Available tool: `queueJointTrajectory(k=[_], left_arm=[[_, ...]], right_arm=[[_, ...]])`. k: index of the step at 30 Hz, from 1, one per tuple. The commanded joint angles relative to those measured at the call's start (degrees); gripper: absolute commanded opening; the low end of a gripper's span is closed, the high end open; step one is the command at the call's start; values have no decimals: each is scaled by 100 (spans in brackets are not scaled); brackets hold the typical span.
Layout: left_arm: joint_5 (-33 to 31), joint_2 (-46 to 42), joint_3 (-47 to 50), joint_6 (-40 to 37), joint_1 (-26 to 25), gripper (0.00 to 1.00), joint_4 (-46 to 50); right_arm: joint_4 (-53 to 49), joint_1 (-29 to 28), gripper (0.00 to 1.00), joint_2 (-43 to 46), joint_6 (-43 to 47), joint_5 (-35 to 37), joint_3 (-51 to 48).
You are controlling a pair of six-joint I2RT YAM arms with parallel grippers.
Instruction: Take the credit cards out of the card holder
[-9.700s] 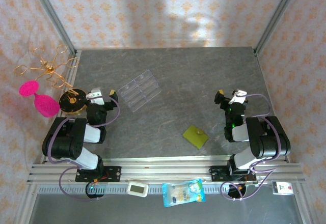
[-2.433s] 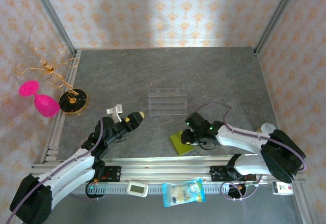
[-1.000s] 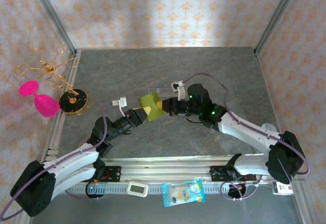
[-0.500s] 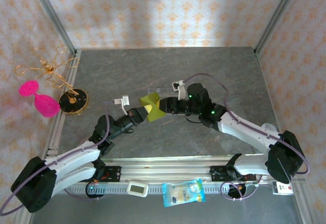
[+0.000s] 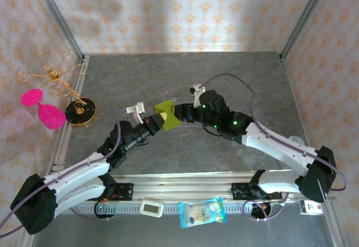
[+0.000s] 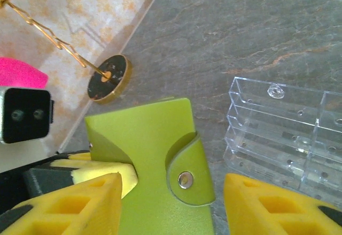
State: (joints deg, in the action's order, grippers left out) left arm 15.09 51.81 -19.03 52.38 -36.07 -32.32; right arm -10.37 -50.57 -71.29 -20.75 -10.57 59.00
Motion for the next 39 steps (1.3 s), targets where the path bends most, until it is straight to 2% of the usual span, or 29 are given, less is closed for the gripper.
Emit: queueJointTrajectory(k=[1, 5, 10, 14, 18, 22, 30, 34, 39], left_arm=[[-213, -131, -277, -73, -74, 0, 71], [-158, -145, -320, -72, -92, 0, 69], [-73, -154, -330, -39, -119, 0, 24], [-11, -165, -339, -41, -149, 0, 49], [50, -171, -330, 8, -154, 0, 18], [82, -164, -347, 28, -159, 0, 24], [118, -180, -339, 27, -163, 0, 103], [114, -215, -232, 22, -161, 0, 120], [471, -137, -60, 32, -162, 0, -255]], right_arm=[[-404, -248, 52, -266, 306, 776, 273], [-543, -507, 52, -527, 447, 1163, 422], [-732, -552, 49, -838, 477, 1545, 548], [-898, -558, 36, -1008, 447, 2030, 603], [-820, -557, 20, -1036, 502, 2135, 561], [-798, -557, 0, -1080, 530, 2261, 555], [-657, -350, 0, -934, 364, 2218, 234], [-505, 50, 0, -620, 204, 1778, -133], [-223, 305, 0, -289, 351, 945, -517]])
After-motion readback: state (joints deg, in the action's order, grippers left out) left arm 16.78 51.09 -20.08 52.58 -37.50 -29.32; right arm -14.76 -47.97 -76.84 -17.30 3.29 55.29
